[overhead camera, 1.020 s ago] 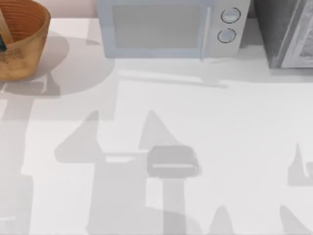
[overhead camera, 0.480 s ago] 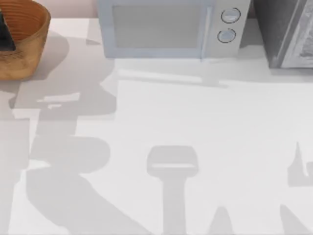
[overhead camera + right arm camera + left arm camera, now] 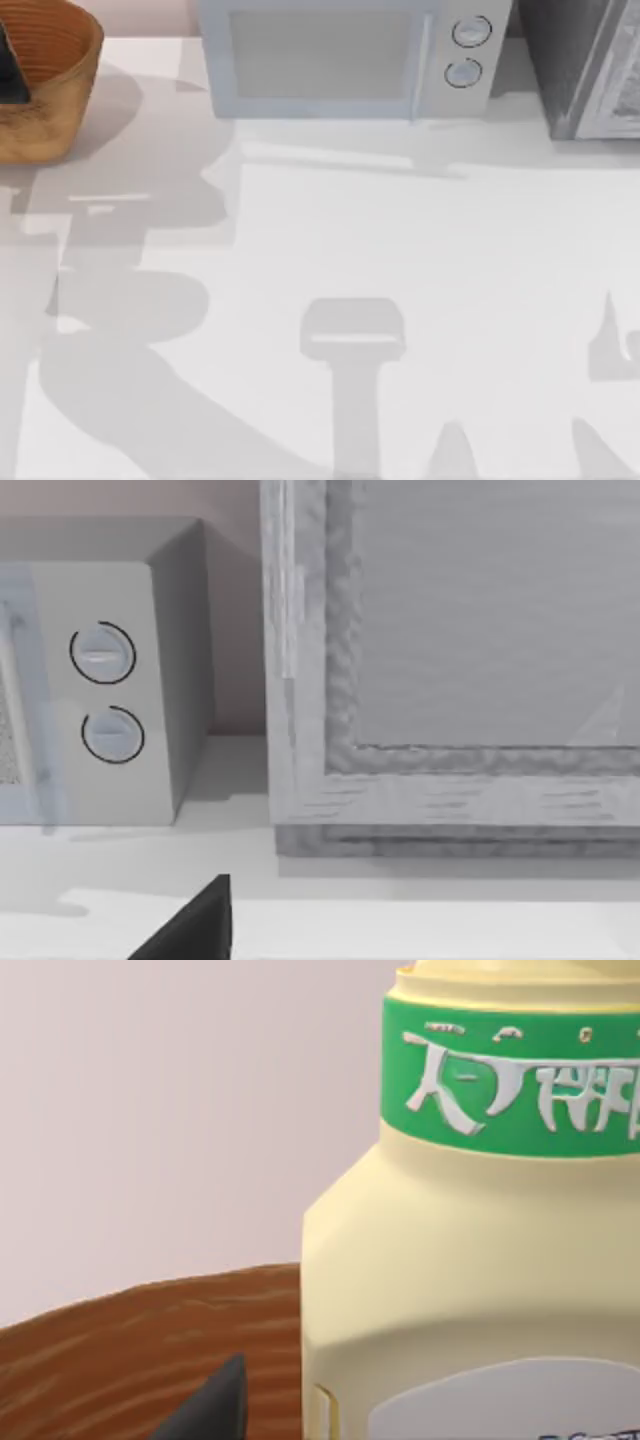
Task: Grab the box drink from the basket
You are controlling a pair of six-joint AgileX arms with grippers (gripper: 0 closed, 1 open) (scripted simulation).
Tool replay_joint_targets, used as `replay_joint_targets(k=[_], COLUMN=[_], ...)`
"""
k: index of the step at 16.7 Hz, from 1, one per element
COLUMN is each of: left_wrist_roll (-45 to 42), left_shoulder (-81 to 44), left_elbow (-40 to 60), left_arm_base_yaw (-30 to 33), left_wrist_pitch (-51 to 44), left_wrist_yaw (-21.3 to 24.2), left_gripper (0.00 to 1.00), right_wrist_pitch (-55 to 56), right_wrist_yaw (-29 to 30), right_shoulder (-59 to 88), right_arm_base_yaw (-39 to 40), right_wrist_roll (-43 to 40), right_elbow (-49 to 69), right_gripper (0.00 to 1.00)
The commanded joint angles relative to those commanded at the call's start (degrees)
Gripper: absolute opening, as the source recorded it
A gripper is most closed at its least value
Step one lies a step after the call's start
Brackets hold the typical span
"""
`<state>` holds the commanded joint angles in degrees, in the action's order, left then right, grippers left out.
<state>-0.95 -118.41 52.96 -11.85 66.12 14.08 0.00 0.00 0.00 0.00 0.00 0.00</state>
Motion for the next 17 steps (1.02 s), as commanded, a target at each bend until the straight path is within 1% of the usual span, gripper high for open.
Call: replay_joint_targets(k=[3, 10, 15, 17], left_wrist_roll=[0.3, 0.4, 0.4, 0.4], left_shoulder=[-1.4, -7.6, -8.3, -8.3], left_elbow=[1.5, 12.3, 13.5, 13.5], left_arm_base_yaw=[0.2, 1.3, 1.4, 1.4], left_wrist_pitch=[-1.2, -5.8, -6.4, -6.4], left_wrist_yaw=[-0.2, -1.2, -1.4, -1.4], left_gripper=[1.0, 1.0, 1.0, 0.85], right_wrist_pitch=[0.0, 0.0, 0.0, 0.0], right_wrist_yaw=[0.0, 0.0, 0.0, 0.0], right_shoulder=[0.0, 0.0, 0.0, 0.0], right_arm_base_yaw=[0.0, 0.0, 0.0, 0.0], right_wrist_roll=[0.0, 0.0, 0.0, 0.0], right_elbow=[0.0, 0.0, 0.0, 0.0], right_gripper=[1.0, 1.0, 1.0, 1.0])
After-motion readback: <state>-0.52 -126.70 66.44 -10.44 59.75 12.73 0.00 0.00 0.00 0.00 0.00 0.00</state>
